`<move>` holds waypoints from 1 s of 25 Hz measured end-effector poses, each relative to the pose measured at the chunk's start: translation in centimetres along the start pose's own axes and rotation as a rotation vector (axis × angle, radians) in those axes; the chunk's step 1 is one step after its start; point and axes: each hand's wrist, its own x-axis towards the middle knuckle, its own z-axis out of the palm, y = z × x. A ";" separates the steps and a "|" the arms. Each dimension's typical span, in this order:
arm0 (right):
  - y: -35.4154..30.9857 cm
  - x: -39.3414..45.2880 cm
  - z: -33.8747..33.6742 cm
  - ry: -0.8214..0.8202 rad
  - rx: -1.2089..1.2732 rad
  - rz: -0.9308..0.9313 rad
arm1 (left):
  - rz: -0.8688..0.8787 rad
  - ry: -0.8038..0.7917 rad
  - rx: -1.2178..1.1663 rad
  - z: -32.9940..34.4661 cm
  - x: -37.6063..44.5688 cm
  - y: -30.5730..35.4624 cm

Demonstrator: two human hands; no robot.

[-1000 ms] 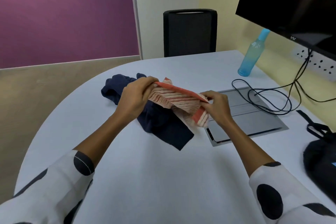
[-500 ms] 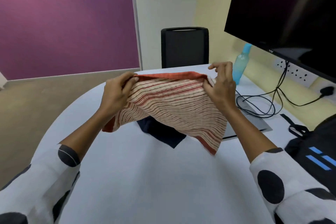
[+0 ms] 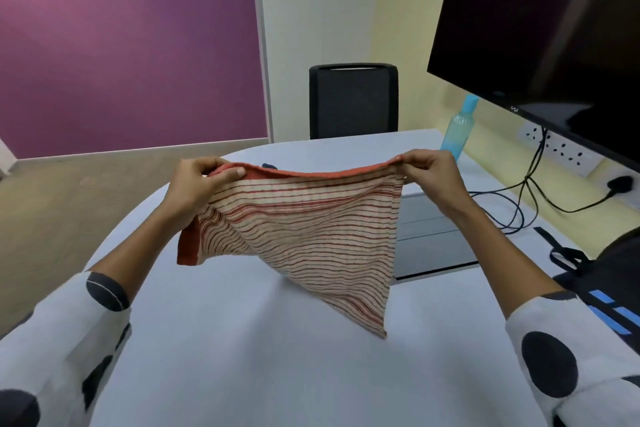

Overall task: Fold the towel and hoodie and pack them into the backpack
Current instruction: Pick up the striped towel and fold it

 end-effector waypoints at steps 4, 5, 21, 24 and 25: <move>0.0 2.0 0.8 0.150 0.064 0.165 | 0.009 -0.108 0.233 0.2 0.8 -2.0; -0.1 2.6 1.1 0.151 0.147 0.224 | 0.026 -0.093 0.295 0.5 1.1 -2.6; -2.4 7.9 -3.5 0.362 0.641 0.037 | 0.099 0.536 0.491 -0.6 5.6 0.6; -0.9 4.4 -4.8 0.322 0.653 0.052 | 0.191 0.534 0.422 -1.0 2.3 1.4; -0.1 2.8 -5.0 0.304 0.642 0.070 | 0.222 0.528 0.438 -0.9 0.4 1.4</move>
